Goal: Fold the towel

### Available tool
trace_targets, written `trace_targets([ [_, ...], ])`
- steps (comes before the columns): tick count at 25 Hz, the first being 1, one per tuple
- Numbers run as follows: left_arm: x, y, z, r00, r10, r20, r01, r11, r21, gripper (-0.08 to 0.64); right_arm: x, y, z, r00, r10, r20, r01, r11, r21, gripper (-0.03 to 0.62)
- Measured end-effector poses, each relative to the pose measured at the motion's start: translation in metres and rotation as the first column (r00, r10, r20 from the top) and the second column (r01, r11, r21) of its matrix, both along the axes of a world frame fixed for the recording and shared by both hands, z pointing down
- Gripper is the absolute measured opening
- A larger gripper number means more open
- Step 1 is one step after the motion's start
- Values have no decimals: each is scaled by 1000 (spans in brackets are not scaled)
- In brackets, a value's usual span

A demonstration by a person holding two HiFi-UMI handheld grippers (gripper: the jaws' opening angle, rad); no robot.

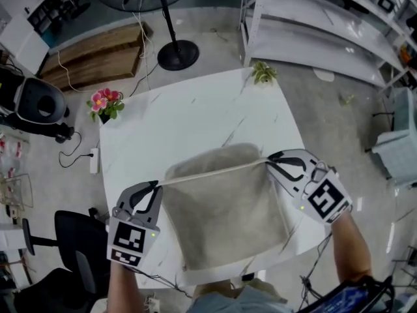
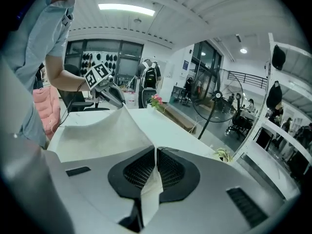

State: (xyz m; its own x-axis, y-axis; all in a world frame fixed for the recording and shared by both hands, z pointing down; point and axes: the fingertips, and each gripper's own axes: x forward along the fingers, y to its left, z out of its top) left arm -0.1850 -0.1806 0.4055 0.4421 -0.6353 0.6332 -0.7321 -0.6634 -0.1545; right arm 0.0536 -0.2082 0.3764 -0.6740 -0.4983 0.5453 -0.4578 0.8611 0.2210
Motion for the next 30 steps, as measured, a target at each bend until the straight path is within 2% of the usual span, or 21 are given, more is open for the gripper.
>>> trace_targets([
  [8, -6, -32, 68, 1000, -7, 30, 11, 992, -127, 28, -4, -42, 65, 999, 31, -44, -35, 993, -113, 34],
  [13, -9, -45, 98, 996, -22, 82, 36, 986, -162, 35, -5, -63, 98, 998, 40, -56, -49, 984, -172, 34],
  [15, -13, -50, 108, 993, -47, 110, 65, 983, -173, 73, -4, -69, 109, 996, 59, -60, -70, 980, -187, 42],
  [17, -17, -55, 114, 991, -95, 91, 111, 975, -190, 115, -1, -76, 119, 993, 87, -85, -102, 977, -188, 64],
  [21, -22, -61, 116, 983, -182, -15, 173, 956, -239, 137, 2, -88, 134, 979, 136, -155, -157, 979, -132, 95],
  [23, -24, -63, 113, 982, -186, -24, 176, 957, -229, 141, 1, -93, 126, 980, 176, -91, -188, 970, -152, 98],
  [27, -30, -64, 105, 980, -191, -57, 173, 958, -230, 180, 3, -102, 106, 958, 263, 118, -219, 931, -293, 112],
  [28, -31, -64, 105, 977, -197, -77, 174, 954, -242, 181, 3, -104, 106, 956, 263, 132, -209, 923, -324, 112],
  [30, -33, -66, 106, 972, -212, -99, 181, 949, -259, 181, 4, -103, 118, 976, 209, 58, -177, 922, -344, 123],
])
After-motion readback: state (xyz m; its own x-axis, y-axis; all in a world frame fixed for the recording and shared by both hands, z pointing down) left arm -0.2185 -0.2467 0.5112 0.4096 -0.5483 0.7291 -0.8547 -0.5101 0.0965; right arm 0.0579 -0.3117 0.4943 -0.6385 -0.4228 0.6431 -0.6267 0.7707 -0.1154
